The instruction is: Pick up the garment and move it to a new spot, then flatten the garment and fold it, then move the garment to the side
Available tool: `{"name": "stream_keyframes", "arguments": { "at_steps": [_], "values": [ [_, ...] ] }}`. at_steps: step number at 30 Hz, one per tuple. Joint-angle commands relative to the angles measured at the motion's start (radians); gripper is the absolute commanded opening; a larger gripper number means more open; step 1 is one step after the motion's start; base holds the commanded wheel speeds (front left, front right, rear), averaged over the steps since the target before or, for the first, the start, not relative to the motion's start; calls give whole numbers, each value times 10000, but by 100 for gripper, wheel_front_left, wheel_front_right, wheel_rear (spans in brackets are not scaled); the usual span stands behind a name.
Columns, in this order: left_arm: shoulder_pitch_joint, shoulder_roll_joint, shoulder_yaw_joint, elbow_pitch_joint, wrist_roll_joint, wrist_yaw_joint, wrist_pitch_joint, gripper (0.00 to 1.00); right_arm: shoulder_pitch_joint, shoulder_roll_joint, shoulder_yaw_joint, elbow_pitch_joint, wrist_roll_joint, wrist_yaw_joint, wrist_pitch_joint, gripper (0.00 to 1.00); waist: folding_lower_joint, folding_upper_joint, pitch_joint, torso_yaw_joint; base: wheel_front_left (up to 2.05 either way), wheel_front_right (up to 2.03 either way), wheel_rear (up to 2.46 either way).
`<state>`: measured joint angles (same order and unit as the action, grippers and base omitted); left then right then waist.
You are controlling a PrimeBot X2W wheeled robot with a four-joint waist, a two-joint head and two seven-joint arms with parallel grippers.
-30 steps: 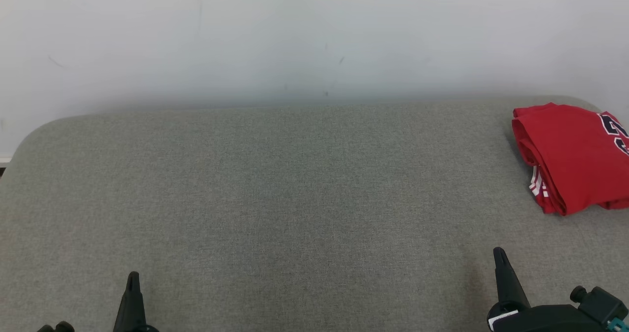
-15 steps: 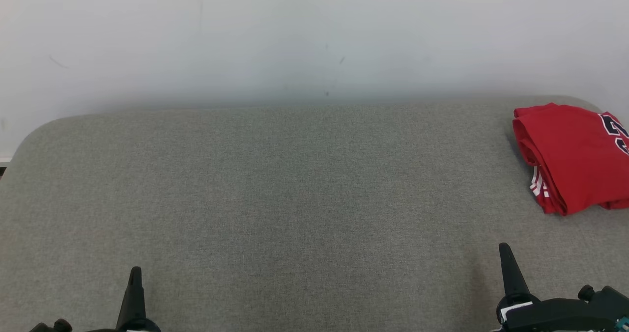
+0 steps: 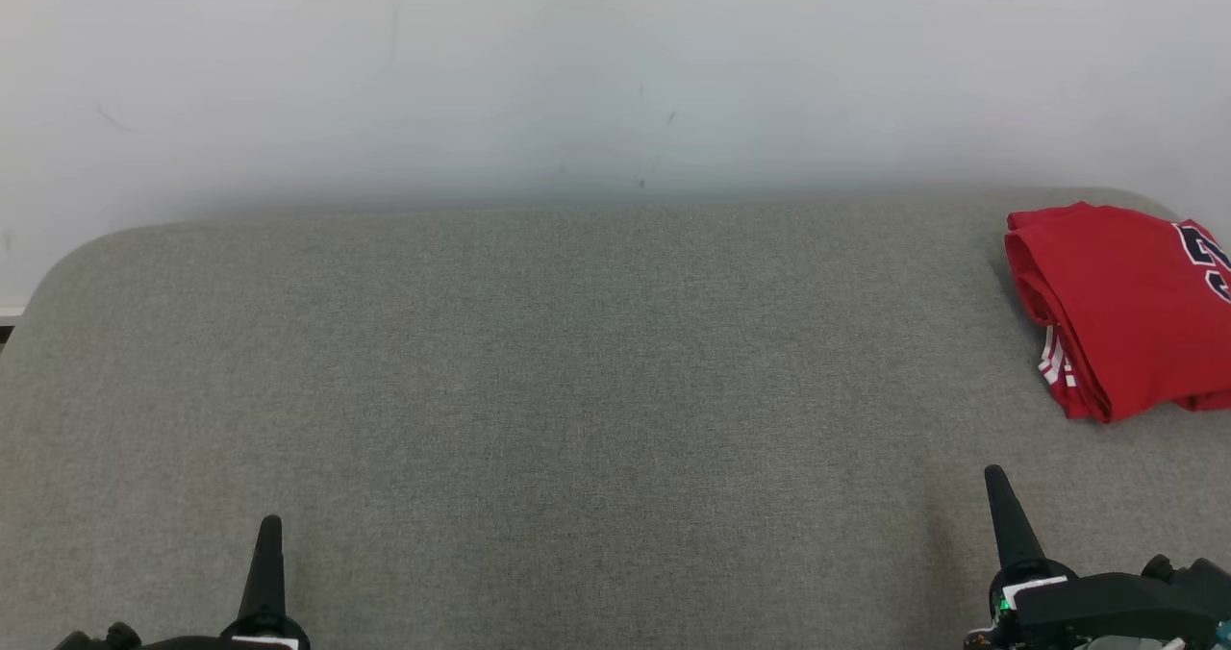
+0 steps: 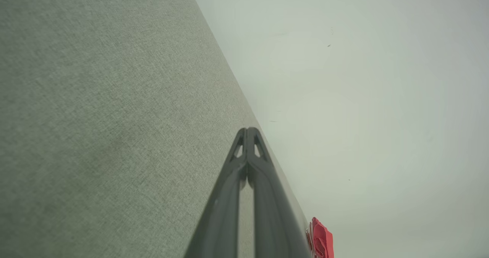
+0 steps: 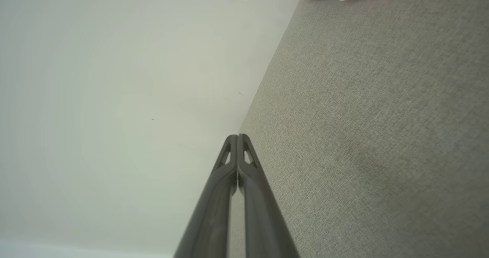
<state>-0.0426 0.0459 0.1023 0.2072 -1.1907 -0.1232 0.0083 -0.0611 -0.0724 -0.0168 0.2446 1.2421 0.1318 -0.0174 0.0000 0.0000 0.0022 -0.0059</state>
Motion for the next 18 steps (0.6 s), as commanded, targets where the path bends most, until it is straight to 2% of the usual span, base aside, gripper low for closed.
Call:
{"name": "stream_keyframes", "arguments": {
  "at_steps": [1,18],
  "values": [
    [-206,52,36,-32,-319,-29,69,0,-168,-58,-68,-71,253,-12,67,0,0,0,0,2,0,0,0],
    [-434,57,79,146,-1920,-64,482,0,-290,-27,-332,-52,1783,-15,493,0,0,0,3,22,0,0,0]
  ]
}}
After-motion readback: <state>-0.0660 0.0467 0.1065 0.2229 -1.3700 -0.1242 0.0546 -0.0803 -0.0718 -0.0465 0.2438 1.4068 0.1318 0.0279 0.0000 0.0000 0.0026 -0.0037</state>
